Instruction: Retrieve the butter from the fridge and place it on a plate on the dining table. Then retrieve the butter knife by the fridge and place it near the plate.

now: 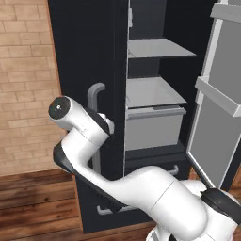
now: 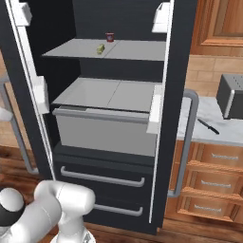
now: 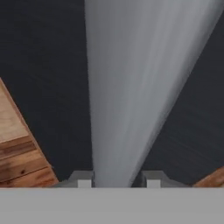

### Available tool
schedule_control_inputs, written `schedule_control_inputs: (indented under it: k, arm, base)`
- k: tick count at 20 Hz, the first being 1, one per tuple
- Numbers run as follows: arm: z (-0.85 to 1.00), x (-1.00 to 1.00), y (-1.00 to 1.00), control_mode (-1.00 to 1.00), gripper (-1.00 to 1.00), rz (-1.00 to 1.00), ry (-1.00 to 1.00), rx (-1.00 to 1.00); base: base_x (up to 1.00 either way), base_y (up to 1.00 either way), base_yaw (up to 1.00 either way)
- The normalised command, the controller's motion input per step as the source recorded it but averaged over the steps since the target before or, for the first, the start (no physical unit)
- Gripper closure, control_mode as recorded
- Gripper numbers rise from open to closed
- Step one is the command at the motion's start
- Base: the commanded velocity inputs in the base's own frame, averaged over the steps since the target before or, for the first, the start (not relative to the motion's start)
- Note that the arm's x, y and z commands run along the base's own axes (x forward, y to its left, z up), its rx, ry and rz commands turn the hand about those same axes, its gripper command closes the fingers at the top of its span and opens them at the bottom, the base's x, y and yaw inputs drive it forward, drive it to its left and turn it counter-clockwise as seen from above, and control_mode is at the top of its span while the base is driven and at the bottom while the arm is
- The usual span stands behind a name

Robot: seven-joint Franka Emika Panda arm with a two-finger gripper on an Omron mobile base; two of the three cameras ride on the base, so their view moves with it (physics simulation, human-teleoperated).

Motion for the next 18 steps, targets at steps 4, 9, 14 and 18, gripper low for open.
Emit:
schedule_control_inputs:
  k: [4, 9, 14, 18]
  arm:
    - [0.01, -0.02, 0.57, -1.00, -1.00, -0.15, 0.00, -0.05]
    - [0.00, -0.10, 0.54, -1.00, -1.00, -0.14, 0.03, -0.04]
    - [0.00, -0.68, 0.24, -1.00, -1.00, -0.15, 0.07, -0.05]
    - [-0.11, -1.00, -0.64, -1.00, -1.00, -0.07, 0.01, 0.01]
  base:
    - [0.00, 0.00, 0.00]
    - [0.00, 0.00, 0.00]
    - [0.00, 0.00, 0.00]
    - [0.00, 0.00, 0.00]
